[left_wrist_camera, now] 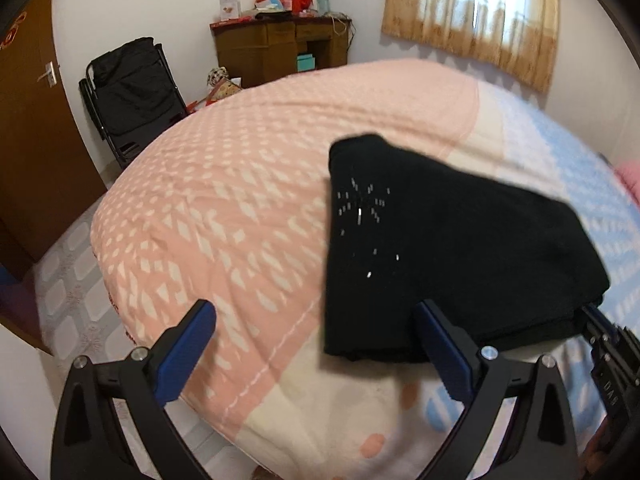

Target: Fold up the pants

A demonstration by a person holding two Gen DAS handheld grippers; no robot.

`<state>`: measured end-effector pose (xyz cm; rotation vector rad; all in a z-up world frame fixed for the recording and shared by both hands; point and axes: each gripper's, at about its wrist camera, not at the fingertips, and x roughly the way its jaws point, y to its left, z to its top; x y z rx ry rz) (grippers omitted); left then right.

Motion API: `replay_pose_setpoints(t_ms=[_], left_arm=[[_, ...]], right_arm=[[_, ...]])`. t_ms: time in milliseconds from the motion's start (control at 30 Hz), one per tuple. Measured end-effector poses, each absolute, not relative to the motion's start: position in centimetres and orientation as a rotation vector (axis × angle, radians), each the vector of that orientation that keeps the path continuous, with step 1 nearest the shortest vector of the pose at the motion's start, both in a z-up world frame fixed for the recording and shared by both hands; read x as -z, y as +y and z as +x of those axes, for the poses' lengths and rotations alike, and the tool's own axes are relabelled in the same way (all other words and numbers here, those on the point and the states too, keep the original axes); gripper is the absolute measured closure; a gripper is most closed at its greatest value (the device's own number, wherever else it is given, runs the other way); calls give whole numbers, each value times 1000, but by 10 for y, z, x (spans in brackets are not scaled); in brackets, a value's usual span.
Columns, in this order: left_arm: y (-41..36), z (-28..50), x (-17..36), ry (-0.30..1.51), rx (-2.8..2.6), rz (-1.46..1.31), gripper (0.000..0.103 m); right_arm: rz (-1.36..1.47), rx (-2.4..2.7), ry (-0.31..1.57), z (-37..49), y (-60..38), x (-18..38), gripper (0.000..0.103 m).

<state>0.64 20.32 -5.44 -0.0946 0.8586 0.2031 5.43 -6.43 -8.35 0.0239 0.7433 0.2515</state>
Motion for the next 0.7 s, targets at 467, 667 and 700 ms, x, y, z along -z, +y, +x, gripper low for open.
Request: replay_pose_setpoints(t_ms=[467, 667, 700], left_arm=[[178, -24, 42, 814, -189, 35, 2], [159, -46, 35, 792, -158, 67, 2], [157, -51, 34, 788, -154, 67, 2]], right_arm=[[281, -237, 733, -28, -75, 71, 52], [248, -160, 634, -64, -79, 52, 52], [239, -151, 612, -71, -79, 48, 52]])
